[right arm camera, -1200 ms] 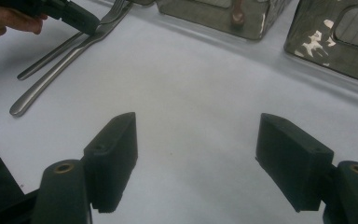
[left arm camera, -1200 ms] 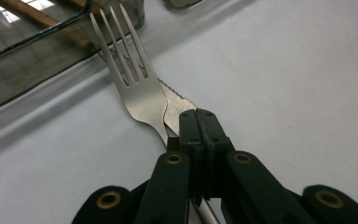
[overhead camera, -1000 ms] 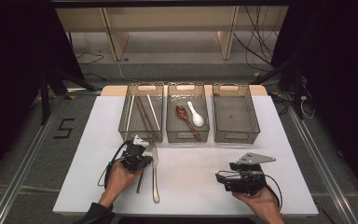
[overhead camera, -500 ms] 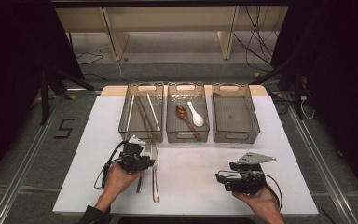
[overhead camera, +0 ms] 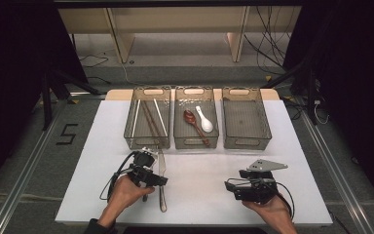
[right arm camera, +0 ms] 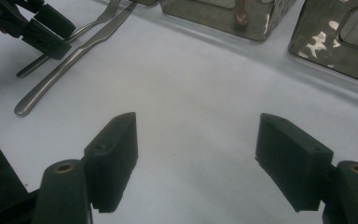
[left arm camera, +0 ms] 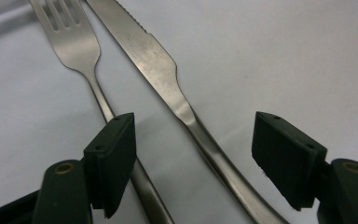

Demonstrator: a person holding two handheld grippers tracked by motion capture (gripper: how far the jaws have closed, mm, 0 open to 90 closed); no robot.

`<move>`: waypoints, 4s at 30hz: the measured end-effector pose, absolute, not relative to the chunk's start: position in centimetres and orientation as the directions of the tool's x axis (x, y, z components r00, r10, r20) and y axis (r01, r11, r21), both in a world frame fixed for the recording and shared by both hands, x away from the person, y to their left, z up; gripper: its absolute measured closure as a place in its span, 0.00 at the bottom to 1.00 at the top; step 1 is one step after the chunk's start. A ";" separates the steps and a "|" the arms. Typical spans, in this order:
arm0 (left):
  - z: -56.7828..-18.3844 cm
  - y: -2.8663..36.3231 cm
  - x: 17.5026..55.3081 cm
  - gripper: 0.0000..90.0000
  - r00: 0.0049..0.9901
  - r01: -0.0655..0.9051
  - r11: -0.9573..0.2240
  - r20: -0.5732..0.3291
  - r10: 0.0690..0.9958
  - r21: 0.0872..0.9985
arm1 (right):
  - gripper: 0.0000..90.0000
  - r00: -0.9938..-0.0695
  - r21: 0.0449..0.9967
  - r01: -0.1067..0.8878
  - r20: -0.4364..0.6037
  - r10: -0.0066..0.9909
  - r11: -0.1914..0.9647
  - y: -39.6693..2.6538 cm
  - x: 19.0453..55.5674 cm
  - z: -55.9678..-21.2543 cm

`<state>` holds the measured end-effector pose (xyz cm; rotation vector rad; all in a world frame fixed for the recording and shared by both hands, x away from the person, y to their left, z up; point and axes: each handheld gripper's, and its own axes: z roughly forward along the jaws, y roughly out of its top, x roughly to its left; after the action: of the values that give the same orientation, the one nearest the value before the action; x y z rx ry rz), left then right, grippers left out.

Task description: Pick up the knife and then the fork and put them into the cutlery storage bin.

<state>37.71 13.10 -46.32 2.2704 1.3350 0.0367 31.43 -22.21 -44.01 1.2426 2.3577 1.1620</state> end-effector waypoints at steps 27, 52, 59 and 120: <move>-46.7 12.1 37.4 0.49 0.563 0.794 -0.465 -0.184 0.806 0.392 | 0.34 -0.617 0.741 0.586 0.146 0.773 0.327 -22.1 31.4 -44.0; -46.9 10.4 36.4 0.60 0.614 0.729 -0.556 -0.023 0.789 0.399 | 0.34 -0.619 0.739 0.586 0.143 0.772 0.332 -21.9 31.4 -44.0; -46.9 10.6 36.3 0.64 0.614 0.724 -0.550 -0.024 0.789 0.416 | 0.34 -0.619 0.740 0.585 0.142 0.772 0.333 -21.9 31.4 -44.0; -46.3 10.7 36.1 0.85 0.663 0.723 -0.630 -0.029 0.748 0.284 | 0.35 -0.615 0.747 0.581 0.143 0.776 0.323 -22.2 31.4 -43.4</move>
<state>36.09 10.74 -46.31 2.6096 1.1800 0.1321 31.40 -22.23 -43.44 1.2312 2.3476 1.1704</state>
